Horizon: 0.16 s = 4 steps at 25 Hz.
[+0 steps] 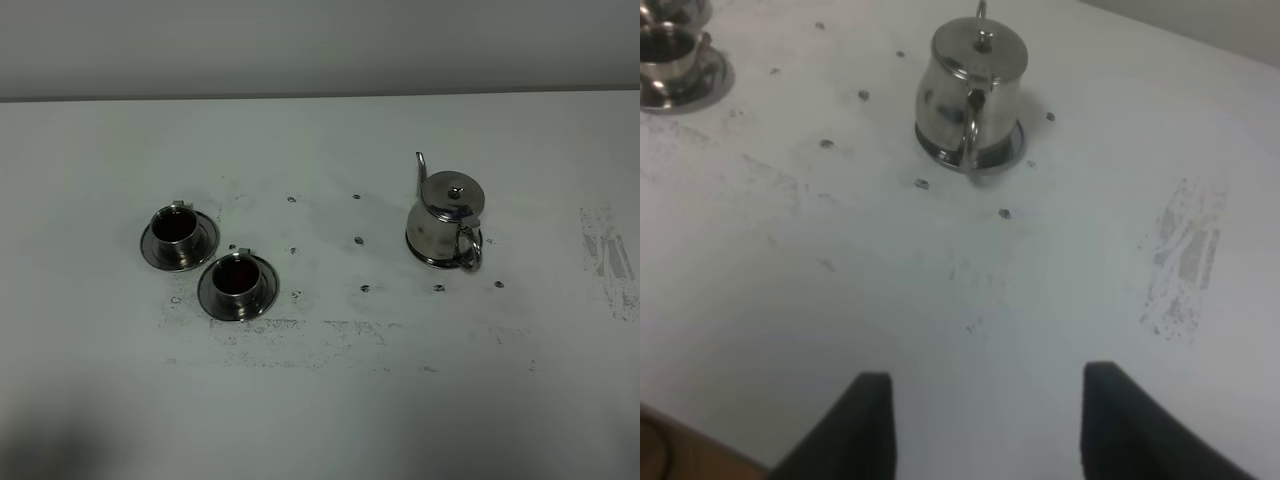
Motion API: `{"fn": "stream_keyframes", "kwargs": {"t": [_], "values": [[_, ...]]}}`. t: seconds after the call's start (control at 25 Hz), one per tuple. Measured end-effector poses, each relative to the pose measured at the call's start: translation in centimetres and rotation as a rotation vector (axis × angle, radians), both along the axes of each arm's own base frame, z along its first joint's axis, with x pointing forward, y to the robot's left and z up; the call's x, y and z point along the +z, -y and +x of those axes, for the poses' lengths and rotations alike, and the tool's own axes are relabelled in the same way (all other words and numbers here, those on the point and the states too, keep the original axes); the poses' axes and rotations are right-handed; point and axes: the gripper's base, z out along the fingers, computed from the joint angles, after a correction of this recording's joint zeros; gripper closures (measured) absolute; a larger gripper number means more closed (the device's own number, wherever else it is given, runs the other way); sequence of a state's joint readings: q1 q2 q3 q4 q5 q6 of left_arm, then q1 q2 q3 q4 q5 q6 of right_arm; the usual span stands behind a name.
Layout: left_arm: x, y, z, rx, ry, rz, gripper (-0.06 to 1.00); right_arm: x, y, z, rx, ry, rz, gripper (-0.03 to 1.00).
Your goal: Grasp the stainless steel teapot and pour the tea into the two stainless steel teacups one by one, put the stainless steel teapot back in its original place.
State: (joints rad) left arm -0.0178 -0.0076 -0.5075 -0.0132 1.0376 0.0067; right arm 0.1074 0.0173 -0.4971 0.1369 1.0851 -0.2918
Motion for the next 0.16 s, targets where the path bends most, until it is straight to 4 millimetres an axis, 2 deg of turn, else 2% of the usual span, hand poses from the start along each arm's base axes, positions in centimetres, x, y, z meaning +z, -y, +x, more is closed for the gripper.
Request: {"fn": "stream_keyframes", "kwargs": {"t": [0.16], "values": [[0.00, 0.00, 0.00, 0.000, 0.000, 0.000, 0.30, 0.00, 0.00, 0.00, 0.000, 0.000, 0.000, 0.56]]}}
